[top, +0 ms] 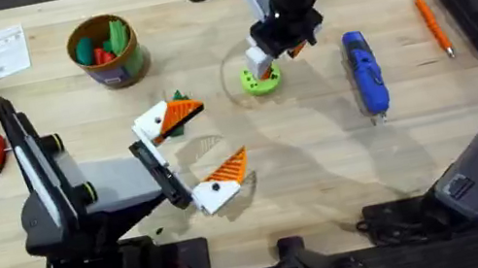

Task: Pick up the gripper from the table and insert it into the empty holder that is missing its gripper. Then pick up a screw, insert it into the mounting hole, and use the screwdriver to tighten it. Finally, clean up the table by picking up the vegetable and placing it into the bucket.

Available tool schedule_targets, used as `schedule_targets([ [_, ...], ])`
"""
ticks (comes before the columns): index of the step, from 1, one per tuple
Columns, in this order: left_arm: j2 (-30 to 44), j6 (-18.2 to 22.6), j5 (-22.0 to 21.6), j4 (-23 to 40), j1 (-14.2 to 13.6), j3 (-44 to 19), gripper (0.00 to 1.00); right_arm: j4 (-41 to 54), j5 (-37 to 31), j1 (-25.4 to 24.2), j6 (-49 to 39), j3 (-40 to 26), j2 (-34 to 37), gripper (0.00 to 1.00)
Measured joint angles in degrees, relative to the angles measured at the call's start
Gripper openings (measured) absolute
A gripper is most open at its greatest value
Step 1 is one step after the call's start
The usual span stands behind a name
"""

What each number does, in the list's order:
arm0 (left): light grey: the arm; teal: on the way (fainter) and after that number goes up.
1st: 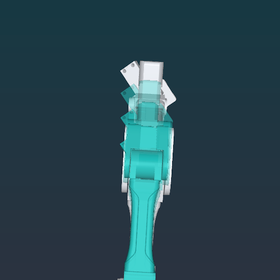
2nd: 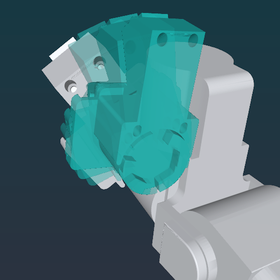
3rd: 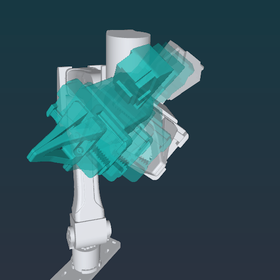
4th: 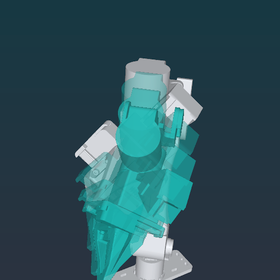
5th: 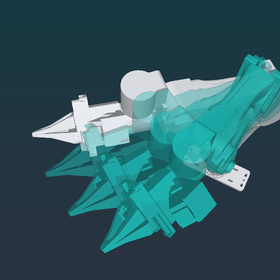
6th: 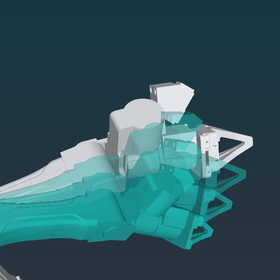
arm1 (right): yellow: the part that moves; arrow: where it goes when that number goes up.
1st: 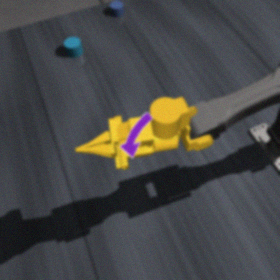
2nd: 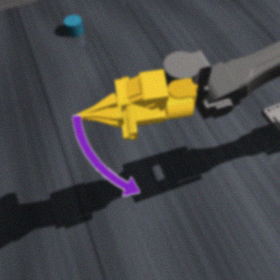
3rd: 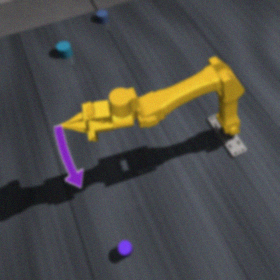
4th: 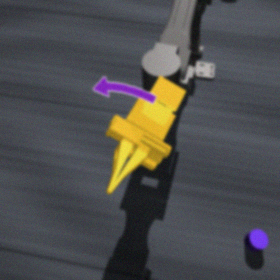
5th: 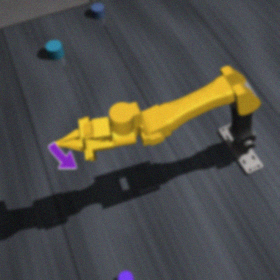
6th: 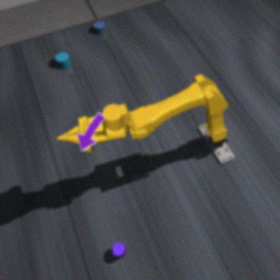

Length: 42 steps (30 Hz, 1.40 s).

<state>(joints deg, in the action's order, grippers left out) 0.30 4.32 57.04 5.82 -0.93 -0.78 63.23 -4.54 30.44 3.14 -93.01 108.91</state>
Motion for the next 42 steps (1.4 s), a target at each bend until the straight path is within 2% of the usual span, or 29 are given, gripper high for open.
schedule_targets([
  [5, 0.00, 0.00, 0.00, 0.00, 0.00, 0.00, 0.985, -4.19, 1.64, 0.04, 0.09, 0.52, 1.62, 0.600],
  [10, 0.00, 0.00, 0.02, 0.00, 0.00, 0.00, 0.986, -7.85, 2.58, -0.11, 1.28, 4.07, 1.65, 0.596],
  [29, 0.00, 0.00, 0.02, 0.00, 0.00, 0.00, 0.985, -8.82, 2.89, -0.28, 2.25, 5.60, 4.58, 0.426],
  [34, 0.00, 0.00, 0.02, 0.00, 0.00, 0.00, 0.985, -9.29, 2.87, -0.35, 2.43, 5.60, 4.57, 0.348],
  [35, 0.01, 0.00, 0.00, 0.01, 0.00, -0.01, 0.985, -9.60, 2.89, -0.35, 2.45, 5.60, 4.58, 0.283],
  [42, 0.01, 0.00, 0.01, 0.00, 0.00, 0.00, 0.985, -9.63, 2.87, -0.35, 2.45, 5.60, 4.57, 0.190],
])
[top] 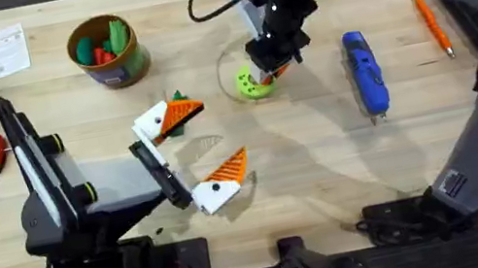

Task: Pick up the gripper from the table and insert it into the empty holder that is missing its gripper. Then pick up a screw, insert it into the mounting hole, and use the screwdriver to tighten it. Finally, clean up the table by picking up the vegetable and placing it into the bucket.

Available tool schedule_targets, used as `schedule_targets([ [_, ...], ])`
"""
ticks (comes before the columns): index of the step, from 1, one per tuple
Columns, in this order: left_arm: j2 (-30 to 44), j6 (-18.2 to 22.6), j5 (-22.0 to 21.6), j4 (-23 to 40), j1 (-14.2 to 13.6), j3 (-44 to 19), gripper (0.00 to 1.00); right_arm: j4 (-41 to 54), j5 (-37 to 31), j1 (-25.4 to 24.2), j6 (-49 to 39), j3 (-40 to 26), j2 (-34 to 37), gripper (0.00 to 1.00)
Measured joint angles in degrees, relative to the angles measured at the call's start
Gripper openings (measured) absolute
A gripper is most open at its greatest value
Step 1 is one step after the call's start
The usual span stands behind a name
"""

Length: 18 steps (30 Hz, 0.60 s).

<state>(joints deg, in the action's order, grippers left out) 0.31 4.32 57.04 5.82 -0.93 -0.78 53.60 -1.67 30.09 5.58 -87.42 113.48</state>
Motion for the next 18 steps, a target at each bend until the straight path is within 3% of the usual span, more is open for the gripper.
schedule_targets([
  [6, -0.01, 0.00, -0.01, 0.02, 0.00, 0.00, 0.985, -0.07, 0.24, 0.00, 0.07, 0.00, 0.01, 0.014],
  [18, 0.00, 0.00, 0.01, 0.00, 0.00, 0.00, 0.986, -0.03, 0.22, 0.00, 0.02, 0.00, -0.01, 0.007],
])
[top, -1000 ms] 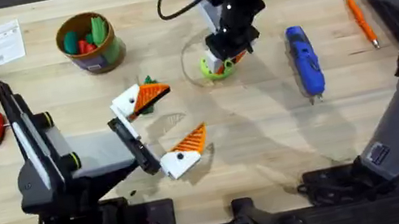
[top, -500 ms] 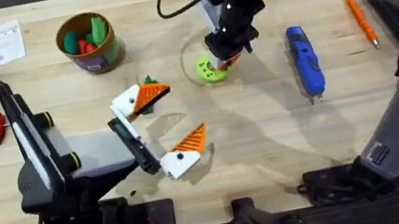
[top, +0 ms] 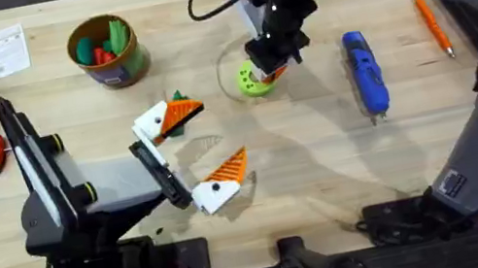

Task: Pick up the gripper from the table and insert it into the empty holder that is missing its gripper. Then pick up a screw, insert it into the mounting hole, and use the screwdriver to tighten it. Finally, clean up the table by picking up the vegetable and placing it into the bucket.

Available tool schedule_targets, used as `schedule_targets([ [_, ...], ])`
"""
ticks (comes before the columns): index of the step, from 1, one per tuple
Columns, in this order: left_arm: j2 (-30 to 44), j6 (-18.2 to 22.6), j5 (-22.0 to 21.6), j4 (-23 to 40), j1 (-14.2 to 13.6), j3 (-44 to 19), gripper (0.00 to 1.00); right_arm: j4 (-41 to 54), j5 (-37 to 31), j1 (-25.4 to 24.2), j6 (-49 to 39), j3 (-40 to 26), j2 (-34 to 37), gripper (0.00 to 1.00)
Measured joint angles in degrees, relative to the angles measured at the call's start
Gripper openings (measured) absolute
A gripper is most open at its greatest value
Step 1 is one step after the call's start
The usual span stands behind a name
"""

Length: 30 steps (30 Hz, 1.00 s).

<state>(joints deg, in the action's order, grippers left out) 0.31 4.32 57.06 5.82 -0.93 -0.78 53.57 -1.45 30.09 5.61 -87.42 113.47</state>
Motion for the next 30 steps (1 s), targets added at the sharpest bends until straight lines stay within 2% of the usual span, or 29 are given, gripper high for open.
schedule_targets([
  [8, 0.00, 0.00, 0.00, 0.01, 0.00, 0.00, 0.986, 4.27, -0.03, 0.00, 0.00, -2.64, -0.34, 0.006],
  [24, 0.01, 0.00, 0.00, 0.00, 0.00, 0.00, 0.985, 25.25, -0.22, 0.32, -2.96, -29.27, -4.02, 0.006],
  [30, -0.01, 0.00, 0.00, 0.00, 0.00, -0.02, 0.986, 27.40, -0.35, 4.83, -6.55, -35.58, -4.02, 0.006],
])
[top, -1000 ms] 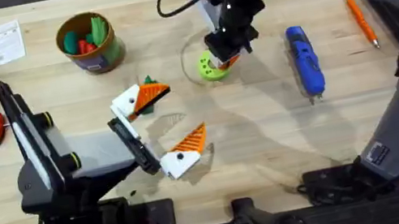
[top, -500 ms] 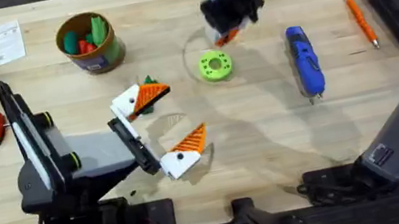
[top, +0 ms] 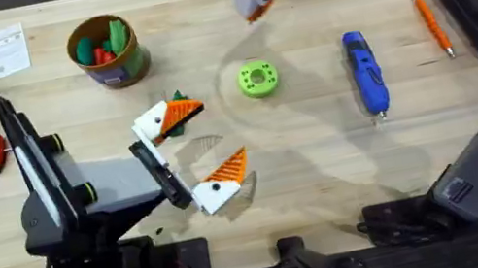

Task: Pick up the gripper from the table and insert it into the empty holder that is missing its gripper. Then pick up a screw, insert it into the mounting hole, and use the screwdriver to tighten it. Finally, clean up the table by picking up the vegetable and placing it into the bucket.

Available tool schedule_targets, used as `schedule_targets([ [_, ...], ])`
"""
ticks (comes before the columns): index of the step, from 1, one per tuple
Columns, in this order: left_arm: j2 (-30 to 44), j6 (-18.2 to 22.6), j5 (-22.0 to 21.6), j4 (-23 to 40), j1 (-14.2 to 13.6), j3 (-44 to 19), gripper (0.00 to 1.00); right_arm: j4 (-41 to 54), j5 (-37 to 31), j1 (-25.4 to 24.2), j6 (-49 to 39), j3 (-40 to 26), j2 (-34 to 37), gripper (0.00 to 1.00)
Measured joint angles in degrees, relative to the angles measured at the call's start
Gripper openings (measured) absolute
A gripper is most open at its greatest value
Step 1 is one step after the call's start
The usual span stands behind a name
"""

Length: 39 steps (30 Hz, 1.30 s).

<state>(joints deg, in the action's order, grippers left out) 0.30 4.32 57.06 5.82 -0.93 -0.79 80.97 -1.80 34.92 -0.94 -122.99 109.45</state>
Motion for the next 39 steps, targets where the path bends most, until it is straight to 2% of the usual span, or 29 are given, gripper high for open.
schedule_targets([
  [7, 0.00, 0.00, -0.02, 0.00, 0.00, 0.02, 0.986, -2.47, -0.03, 8.29, -3.64, -5.11, 0.02, 0.006],
  [19, 0.01, 0.00, 0.00, 0.02, 0.00, 0.02, 0.985, -5.67, 0.15, 19.77, -10.27, -5.43, 0.02, 0.006],
  [30, 0.01, 0.00, -0.02, 0.00, 0.00, 0.02, 0.985, -1.30, 3.25, 22.36, -14.52, -5.43, 0.10, 0.006],
  [39, 0.00, 0.00, -0.02, 0.00, 0.00, 0.02, 0.985, -3.23, 5.68, 23.03, -14.54, -5.43, 1.08, 0.006],
])
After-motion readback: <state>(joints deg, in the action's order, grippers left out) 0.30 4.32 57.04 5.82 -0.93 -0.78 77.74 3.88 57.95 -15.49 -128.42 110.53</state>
